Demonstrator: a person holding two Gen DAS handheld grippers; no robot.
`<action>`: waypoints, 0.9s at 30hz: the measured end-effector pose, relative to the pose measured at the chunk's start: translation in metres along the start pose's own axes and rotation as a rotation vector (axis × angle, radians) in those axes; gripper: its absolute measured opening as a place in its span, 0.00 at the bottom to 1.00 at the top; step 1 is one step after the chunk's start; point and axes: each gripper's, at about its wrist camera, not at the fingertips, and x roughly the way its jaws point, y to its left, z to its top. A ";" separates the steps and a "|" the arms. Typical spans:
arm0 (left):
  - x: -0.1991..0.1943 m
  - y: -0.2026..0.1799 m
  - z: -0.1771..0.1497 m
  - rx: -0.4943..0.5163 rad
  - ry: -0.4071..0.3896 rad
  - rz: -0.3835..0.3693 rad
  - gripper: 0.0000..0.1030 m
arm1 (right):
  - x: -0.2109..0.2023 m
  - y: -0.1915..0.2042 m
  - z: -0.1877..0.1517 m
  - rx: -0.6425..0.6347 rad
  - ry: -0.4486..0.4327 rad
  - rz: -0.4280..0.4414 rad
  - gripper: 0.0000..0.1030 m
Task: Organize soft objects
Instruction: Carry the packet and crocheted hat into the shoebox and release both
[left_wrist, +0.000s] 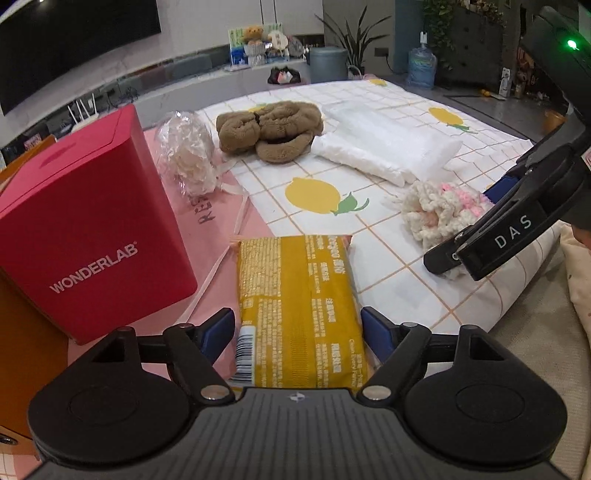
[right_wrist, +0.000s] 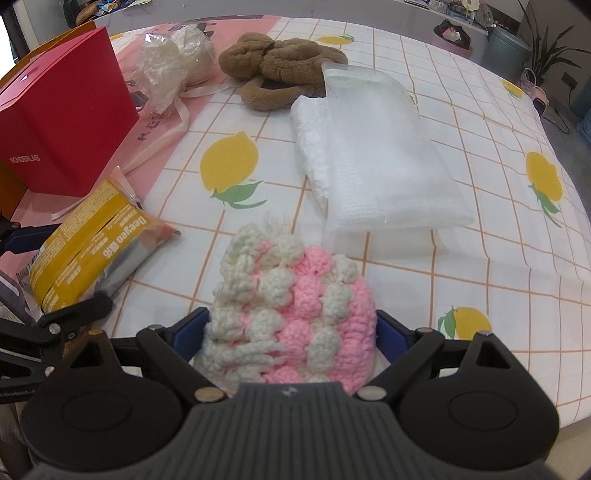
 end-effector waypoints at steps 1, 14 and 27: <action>0.000 -0.001 -0.001 0.008 -0.022 -0.003 0.79 | 0.000 0.000 0.000 0.000 -0.001 0.000 0.88; -0.013 0.003 -0.012 -0.053 -0.110 0.023 0.70 | -0.003 -0.001 -0.002 -0.012 -0.026 0.009 0.78; -0.055 0.019 -0.003 -0.085 -0.152 -0.037 0.70 | -0.024 0.004 -0.013 0.077 -0.027 -0.024 0.62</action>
